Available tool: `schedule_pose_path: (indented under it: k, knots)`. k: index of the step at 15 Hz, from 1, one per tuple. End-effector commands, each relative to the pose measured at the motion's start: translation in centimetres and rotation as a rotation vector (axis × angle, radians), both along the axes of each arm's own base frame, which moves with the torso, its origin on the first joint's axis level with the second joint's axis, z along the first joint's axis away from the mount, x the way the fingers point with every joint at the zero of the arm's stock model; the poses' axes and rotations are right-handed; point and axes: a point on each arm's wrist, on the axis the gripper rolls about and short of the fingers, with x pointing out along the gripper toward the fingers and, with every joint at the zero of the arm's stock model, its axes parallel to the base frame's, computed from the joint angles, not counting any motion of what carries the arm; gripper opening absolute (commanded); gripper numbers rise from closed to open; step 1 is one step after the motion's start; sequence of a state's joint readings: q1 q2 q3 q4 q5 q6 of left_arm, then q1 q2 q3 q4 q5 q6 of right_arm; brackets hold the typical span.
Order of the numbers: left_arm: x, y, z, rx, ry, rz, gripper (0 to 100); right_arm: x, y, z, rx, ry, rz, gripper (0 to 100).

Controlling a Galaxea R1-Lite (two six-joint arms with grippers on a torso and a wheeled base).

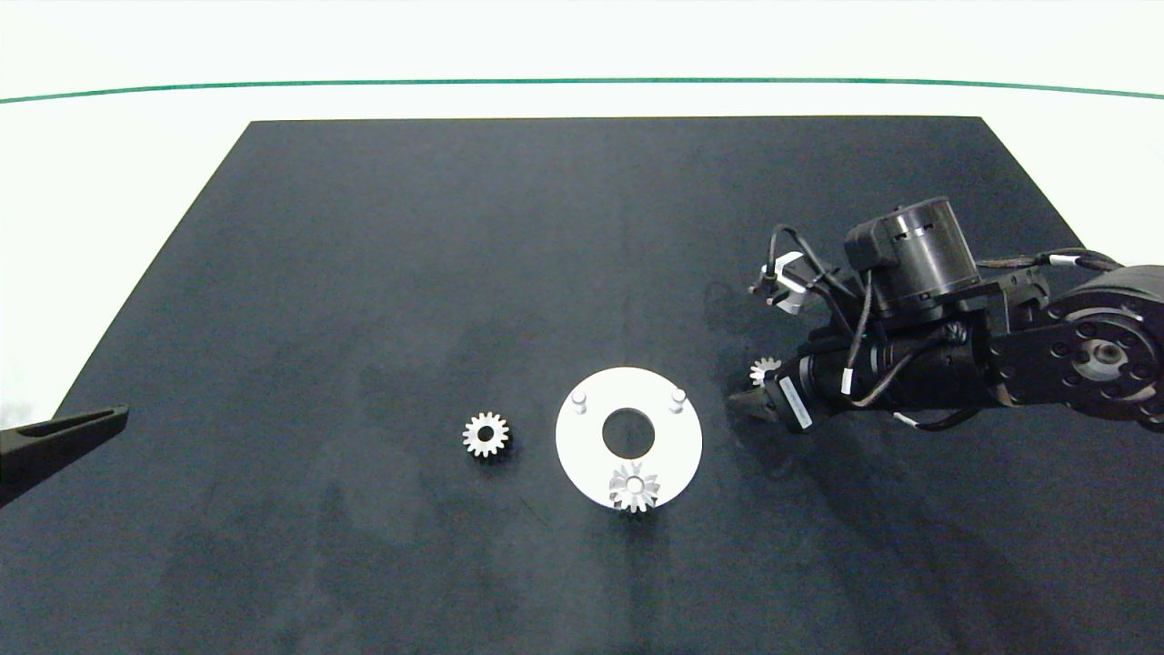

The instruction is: Install three planetary gears onto the carrier pins

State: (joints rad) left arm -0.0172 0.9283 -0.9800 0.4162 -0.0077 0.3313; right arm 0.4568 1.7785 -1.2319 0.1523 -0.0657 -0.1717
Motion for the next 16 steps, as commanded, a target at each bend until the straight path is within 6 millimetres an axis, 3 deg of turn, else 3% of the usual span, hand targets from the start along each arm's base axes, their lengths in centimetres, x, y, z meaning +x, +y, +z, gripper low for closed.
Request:
schedule_pose_path:
  k: [1, 16]
  knots:
    - [-0.06, -0.01, 0.00, 0.003, 0.001, -0.002, 100, 0.20, 0.11, -0.22, -0.002, 0.000, 0.001, 69]
    - [-0.17, 0.01, -0.04, 0.007, 0.004, -0.002, 100, 0.57, 0.23, -0.50, 0.003, -0.011, -0.002, 39]
